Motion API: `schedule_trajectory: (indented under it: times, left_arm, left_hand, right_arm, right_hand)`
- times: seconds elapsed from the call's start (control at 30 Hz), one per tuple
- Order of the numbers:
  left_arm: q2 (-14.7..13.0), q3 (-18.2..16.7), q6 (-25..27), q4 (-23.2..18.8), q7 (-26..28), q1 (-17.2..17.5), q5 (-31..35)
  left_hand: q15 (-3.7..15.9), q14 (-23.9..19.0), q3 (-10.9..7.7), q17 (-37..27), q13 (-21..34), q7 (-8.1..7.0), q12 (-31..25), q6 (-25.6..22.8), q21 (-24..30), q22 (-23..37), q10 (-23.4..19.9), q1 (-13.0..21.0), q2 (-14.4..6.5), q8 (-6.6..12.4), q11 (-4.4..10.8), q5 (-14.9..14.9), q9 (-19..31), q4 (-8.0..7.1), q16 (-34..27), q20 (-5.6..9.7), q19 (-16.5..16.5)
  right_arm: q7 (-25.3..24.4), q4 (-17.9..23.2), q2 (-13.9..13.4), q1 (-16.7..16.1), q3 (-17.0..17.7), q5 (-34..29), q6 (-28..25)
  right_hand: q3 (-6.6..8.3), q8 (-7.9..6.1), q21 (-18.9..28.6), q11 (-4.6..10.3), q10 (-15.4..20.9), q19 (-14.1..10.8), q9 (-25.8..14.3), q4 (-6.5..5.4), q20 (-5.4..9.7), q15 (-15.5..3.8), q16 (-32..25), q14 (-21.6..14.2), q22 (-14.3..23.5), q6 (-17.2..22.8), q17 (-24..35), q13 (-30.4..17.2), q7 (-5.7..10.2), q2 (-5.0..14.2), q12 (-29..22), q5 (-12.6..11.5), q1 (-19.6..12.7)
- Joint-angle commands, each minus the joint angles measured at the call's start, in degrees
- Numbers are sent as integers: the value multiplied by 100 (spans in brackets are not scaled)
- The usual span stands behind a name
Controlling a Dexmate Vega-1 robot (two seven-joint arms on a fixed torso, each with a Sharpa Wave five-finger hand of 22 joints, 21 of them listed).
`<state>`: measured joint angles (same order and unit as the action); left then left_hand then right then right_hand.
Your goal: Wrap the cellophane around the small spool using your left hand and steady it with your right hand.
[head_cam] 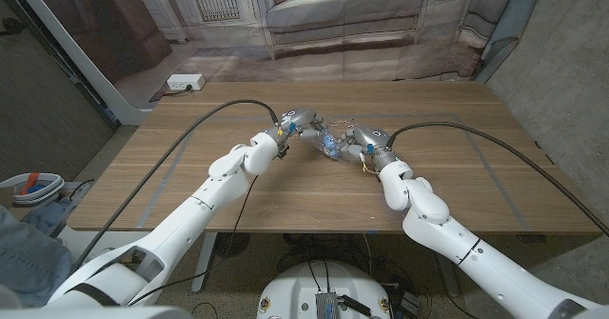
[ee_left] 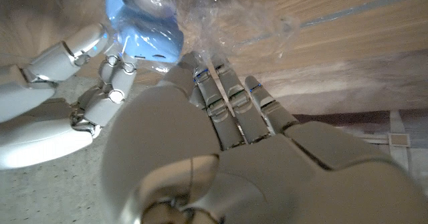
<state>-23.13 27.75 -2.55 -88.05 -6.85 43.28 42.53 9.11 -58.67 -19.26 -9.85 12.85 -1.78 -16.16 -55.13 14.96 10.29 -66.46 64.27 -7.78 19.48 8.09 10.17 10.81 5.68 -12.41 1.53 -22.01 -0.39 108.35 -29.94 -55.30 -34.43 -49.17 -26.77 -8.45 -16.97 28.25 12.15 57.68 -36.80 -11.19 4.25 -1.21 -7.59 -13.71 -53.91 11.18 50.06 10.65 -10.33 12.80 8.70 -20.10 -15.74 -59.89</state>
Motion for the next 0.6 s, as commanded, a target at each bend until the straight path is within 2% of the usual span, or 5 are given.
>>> schedule_trajectory:
  times: [0.03, 0.17, 0.23, 0.4, 0.6]
  left_arm:
    - [341, 251, 1681, 185, -3106, -1250, -511]
    - [416, 389, 1961, 478, -3578, -1645, -636]
    - [454, 457, 2099, 609, -3771, -1812, -681]
    - [586, 447, 2384, 914, -4039, -2062, -979]
    - [786, 472, 2581, 1532, -4165, -2442, -1311]
  left_hand:
    - [-101, -140, -31, -10, 94, 440, -104, -68, -20, 29, -326, -188, -68, -48, 78, -7, 24, -170, 43, -51, -71]
    - [-156, -292, -21, -39, 144, 568, -161, -191, 0, 35, -453, -340, -92, -66, 27, -1, 27, -291, 6, -98, -172]
    - [-165, -408, -36, -57, 172, 617, -205, -236, 23, 38, -538, -387, -117, -82, 9, 6, 29, -337, -29, -136, -255]
    - [-233, -600, -65, -74, 219, 706, -252, -314, 57, 39, -601, -431, -116, -105, -36, 11, 41, -377, -78, -155, -388]
    - [-256, -734, -108, -80, 255, 766, -264, -314, 74, 40, -593, -427, -119, -121, -65, 15, 85, -379, -104, -209, -466]
  right_arm:
    - [2782, 265, 146, 846, 27, 690, -1880]
    - [3312, 242, 51, 1204, -68, 891, -2254]
    - [3535, 187, 32, 1390, -104, 1018, -2449]
    - [3737, -3, 72, 1683, 31, 1543, -2727]
    - [3825, -338, 140, 2013, 129, 2193, -3028]
  right_hand:
    - [-19, -1, -83, -7, 242, 154, -9, -49, -102, -370, 60, 32, -16, 216, -5, -28, -2, -6, 15, 38, 58]
    - [1, -43, -155, -7, 712, 170, -9, -99, -130, -366, 105, -65, -28, 624, -11, -36, -3, 30, 12, 115, 99]
    - [4, -66, -166, -6, 803, 165, -13, -133, -137, -351, 103, -115, -26, 748, -9, -36, -14, 51, 16, 139, 140]
    - [36, -102, -181, -31, 1222, 92, -16, -161, -96, -364, 111, -286, -20, 1044, -19, -38, 0, 52, -7, 216, 156]
    - [39, -96, -176, -30, 1275, 50, -14, -189, -83, -355, 91, -395, -16, 1109, -16, -33, -18, 60, 8, 241, 191]
